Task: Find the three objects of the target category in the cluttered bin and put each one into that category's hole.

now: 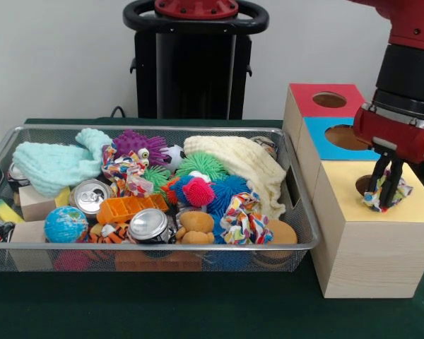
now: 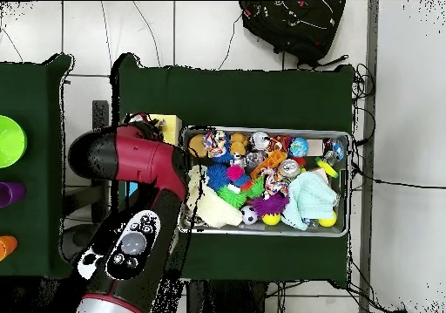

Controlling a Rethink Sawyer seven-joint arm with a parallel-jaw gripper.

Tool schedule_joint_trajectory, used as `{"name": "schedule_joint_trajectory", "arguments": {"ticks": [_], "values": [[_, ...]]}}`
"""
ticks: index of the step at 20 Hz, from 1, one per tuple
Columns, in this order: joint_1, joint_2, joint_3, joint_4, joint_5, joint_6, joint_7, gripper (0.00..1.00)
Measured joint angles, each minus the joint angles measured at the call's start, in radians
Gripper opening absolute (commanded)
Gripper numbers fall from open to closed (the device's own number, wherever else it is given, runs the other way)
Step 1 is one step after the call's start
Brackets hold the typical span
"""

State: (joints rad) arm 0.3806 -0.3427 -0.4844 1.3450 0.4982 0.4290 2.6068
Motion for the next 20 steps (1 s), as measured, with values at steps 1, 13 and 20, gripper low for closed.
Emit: {"name": "schedule_joint_trajectory", "arguments": {"ticks": [1,13,20], "values": [[0.0,-0.003,0.002,0.005,0.006,0.0,0.0,0.0],[0.002,-0.026,0.027,0.057,0.035,-0.002,0.0,0.0],[0.002,-0.021,0.048,0.058,0.035,-0.025,0.0,0.0]]}}
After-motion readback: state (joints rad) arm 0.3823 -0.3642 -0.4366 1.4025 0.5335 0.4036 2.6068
